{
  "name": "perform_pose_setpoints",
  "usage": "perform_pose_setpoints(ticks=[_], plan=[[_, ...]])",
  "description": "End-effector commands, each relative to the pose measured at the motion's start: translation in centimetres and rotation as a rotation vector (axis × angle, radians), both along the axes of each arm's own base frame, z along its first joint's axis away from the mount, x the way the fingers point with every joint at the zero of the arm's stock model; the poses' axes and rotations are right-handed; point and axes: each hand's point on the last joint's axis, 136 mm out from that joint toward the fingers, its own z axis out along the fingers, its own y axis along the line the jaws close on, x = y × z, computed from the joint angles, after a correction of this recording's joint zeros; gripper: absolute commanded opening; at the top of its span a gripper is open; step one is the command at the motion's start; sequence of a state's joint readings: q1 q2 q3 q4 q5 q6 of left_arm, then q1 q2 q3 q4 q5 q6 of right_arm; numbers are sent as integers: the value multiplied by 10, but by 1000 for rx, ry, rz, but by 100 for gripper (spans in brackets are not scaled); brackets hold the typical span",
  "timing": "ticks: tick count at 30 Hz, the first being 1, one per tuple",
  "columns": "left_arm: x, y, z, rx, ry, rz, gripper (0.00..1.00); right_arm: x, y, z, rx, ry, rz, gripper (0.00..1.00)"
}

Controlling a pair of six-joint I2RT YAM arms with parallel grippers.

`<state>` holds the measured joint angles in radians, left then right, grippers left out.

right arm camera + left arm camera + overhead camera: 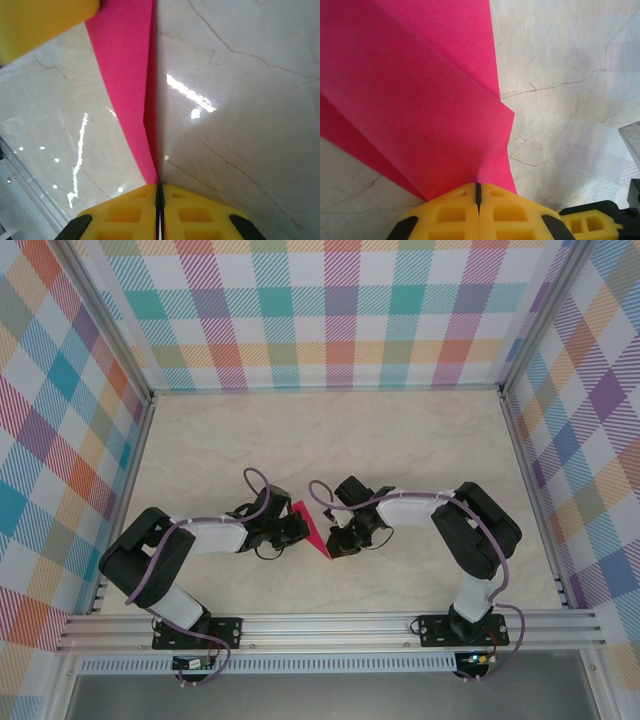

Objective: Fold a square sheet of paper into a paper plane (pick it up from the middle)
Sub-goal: Fold the wing for the fifth time at the center of the table.

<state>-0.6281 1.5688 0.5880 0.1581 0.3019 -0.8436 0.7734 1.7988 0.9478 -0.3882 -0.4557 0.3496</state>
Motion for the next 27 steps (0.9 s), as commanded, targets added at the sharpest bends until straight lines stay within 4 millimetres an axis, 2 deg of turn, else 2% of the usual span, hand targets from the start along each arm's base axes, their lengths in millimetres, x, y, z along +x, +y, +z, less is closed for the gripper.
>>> perform_pose_setpoints(ticks=[1,3,9,11,19,23,27], plan=[[-7,9,-15,70,39,4,2,-13,-12,-16,-91,32,36,10],[-7,9,-14,71,39,3,2,-10,-11,-10,-85,6,31,11],[-7,9,-15,72,37,3,2,16,1,35,20,-160,-32,19],[-7,9,-14,70,37,3,2,19,9,41,60,-159,-37,19],[-8,10,-15,73,39,3,2,22,46,28,154,-17,-15,13],[-9,11,-16,74,40,5,2,20,51,21,168,14,-11,12],[-9,11,-16,76,40,6,2,13,46,8,138,59,-3,12]])
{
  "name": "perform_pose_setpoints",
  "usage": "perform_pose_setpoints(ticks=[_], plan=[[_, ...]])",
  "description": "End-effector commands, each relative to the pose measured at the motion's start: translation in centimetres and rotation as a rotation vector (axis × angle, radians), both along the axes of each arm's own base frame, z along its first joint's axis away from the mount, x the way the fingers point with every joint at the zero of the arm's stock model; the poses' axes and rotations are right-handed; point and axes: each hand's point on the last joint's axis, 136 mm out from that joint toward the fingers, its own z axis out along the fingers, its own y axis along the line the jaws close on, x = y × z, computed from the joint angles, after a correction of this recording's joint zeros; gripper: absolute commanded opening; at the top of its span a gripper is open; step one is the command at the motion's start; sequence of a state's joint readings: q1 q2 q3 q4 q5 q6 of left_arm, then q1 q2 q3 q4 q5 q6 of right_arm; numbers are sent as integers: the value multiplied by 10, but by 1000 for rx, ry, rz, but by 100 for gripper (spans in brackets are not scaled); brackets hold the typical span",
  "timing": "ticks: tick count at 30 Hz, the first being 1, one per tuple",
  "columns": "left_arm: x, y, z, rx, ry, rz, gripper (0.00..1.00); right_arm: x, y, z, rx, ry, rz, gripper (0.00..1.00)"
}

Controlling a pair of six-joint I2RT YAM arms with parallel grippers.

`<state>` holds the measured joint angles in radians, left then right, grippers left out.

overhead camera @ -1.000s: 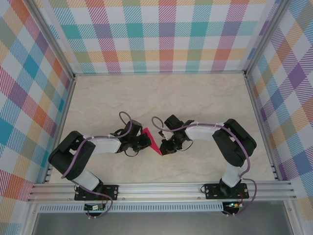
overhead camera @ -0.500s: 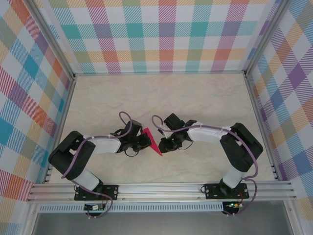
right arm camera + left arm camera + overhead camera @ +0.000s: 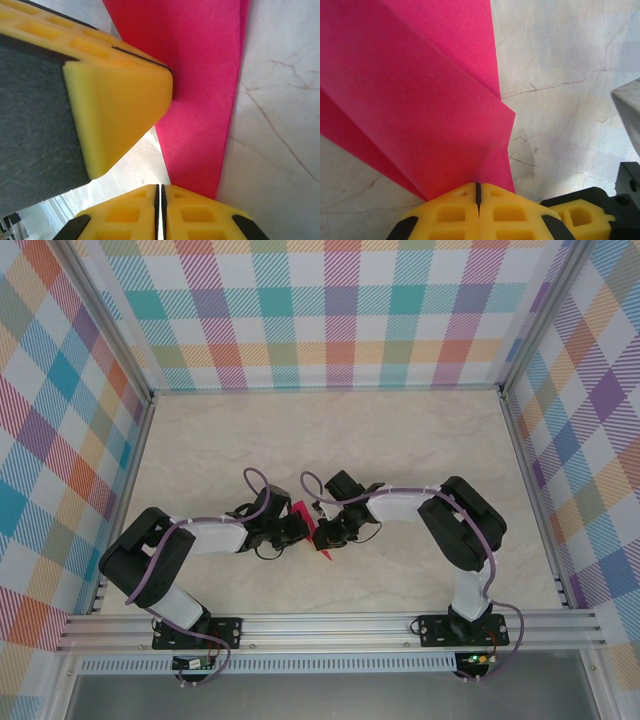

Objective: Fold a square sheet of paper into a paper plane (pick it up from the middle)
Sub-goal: Fold the wing for the fifth time at the center of the table.

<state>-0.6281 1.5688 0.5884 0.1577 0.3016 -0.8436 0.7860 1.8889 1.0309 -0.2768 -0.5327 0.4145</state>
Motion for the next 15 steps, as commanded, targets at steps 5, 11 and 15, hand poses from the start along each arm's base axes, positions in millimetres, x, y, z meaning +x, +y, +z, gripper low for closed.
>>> perform_pose_setpoints(ticks=[5,11,15], plan=[[-9,14,-18,87,45,14,2,-17,-11,-15,-41,69,25,11],[-10,17,-21,109,55,21,2,-35,-32,-23,-79,99,24,10],[-11,20,-26,137,71,26,1,-41,-43,-24,-78,115,14,9]])
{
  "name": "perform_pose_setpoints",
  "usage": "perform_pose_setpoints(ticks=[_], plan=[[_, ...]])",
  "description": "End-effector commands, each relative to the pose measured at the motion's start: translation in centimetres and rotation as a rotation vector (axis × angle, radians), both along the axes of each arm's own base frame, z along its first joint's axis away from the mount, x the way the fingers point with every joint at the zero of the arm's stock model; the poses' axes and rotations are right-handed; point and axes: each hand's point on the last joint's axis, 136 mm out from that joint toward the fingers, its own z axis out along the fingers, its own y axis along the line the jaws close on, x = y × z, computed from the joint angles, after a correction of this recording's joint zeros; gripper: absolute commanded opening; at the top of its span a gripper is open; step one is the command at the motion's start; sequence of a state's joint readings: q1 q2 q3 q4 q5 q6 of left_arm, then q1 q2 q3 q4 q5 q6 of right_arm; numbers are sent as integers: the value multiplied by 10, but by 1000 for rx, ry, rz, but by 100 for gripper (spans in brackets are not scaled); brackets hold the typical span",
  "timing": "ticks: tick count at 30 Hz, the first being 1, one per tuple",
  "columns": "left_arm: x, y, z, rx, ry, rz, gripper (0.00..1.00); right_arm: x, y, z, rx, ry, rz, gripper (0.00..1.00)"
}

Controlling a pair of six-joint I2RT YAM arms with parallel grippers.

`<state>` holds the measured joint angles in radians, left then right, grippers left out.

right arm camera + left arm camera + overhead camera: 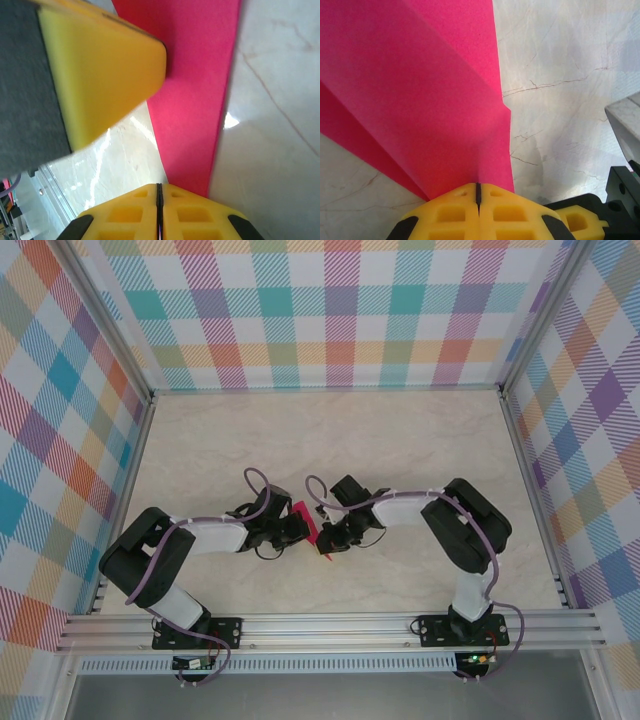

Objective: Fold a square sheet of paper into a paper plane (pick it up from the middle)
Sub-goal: Fold the wing for the fifth time at the center of the table.

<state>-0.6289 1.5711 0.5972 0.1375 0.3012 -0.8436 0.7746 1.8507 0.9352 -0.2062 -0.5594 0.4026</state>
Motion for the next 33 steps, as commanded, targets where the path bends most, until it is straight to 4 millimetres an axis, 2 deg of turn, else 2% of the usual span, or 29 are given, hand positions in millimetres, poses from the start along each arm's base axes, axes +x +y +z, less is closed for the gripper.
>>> perform_pose_setpoints(ticks=[1,10,14,19,22,30,33], plan=[[-10,21,-26,136,63,29,1,-33,-34,-19,-107,119,7,9],[-9,23,-26,152,65,31,1,-58,-61,-21,-127,170,-21,9],[-8,20,-24,142,60,25,1,-53,-64,-11,-116,134,-33,9],[-6,17,-20,130,53,18,1,-27,-43,26,-29,12,-42,10],[-5,15,-19,124,51,15,1,-11,-30,39,10,-35,-45,10],[-5,13,-19,111,55,12,1,19,2,35,42,-27,-56,10],[-4,11,-16,106,49,6,1,24,7,24,29,-8,-60,10]])
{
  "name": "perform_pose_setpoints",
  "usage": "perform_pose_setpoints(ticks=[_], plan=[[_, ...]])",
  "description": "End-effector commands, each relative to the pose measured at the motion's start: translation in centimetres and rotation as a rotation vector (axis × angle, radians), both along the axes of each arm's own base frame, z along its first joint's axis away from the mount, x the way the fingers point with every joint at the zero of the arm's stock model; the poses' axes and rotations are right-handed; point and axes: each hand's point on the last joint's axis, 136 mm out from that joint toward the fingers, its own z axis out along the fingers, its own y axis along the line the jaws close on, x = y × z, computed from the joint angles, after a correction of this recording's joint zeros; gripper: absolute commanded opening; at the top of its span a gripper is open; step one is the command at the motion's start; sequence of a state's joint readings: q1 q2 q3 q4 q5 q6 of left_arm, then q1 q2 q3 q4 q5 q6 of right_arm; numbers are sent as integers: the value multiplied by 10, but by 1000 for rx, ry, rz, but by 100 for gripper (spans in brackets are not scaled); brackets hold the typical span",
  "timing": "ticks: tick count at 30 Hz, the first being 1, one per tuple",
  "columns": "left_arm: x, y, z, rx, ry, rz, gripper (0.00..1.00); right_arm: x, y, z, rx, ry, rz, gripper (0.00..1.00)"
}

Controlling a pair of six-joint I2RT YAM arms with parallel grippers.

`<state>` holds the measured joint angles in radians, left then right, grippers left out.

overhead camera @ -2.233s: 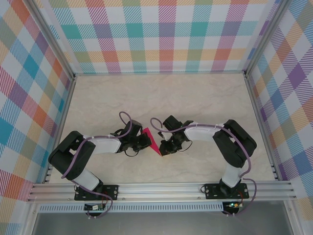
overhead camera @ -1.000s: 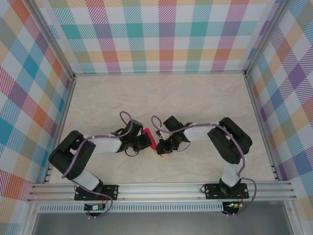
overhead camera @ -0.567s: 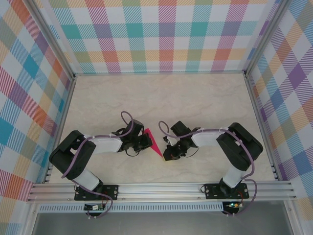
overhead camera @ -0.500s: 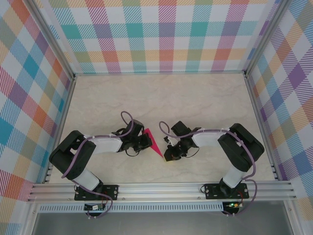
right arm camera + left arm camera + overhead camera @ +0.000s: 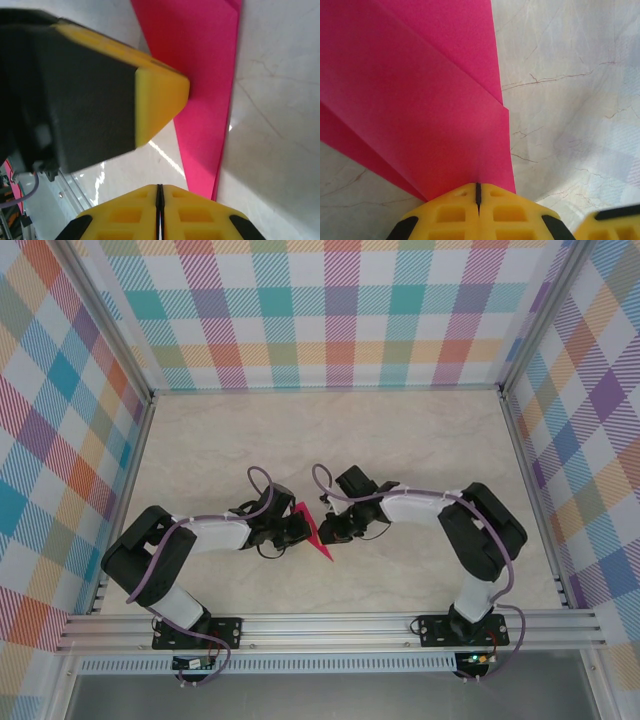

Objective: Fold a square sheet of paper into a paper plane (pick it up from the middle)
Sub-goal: Fold the wing for the fifth time at the center of the table.

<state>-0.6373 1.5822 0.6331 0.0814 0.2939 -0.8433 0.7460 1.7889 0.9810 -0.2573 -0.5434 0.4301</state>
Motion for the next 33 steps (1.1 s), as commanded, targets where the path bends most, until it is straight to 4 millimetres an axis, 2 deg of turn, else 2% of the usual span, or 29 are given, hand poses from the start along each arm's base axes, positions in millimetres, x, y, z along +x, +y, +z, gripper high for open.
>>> perform_pose_setpoints(ticks=[1,5,10,13,16,20,25,33], plan=[[-3,12,-15,80,23,7,1,4,6,-11,-4,34,-5,10],[2,7,-6,66,-3,-18,2,1,1,-28,-43,58,-7,10],[14,-6,22,23,-82,-66,4,-4,-15,-48,-132,72,-11,9],[20,-7,38,20,-134,-83,5,-6,-22,-56,-177,73,-13,9],[20,-2,44,37,-174,-96,6,-5,-24,-57,-187,73,-17,9],[13,5,43,60,-189,-139,6,-5,-25,-59,-203,79,-20,9],[8,4,36,60,-185,-174,7,-7,-26,-61,-206,93,-16,9],[5,4,6,77,-130,-182,4,-7,-25,-62,-210,102,-14,9]])
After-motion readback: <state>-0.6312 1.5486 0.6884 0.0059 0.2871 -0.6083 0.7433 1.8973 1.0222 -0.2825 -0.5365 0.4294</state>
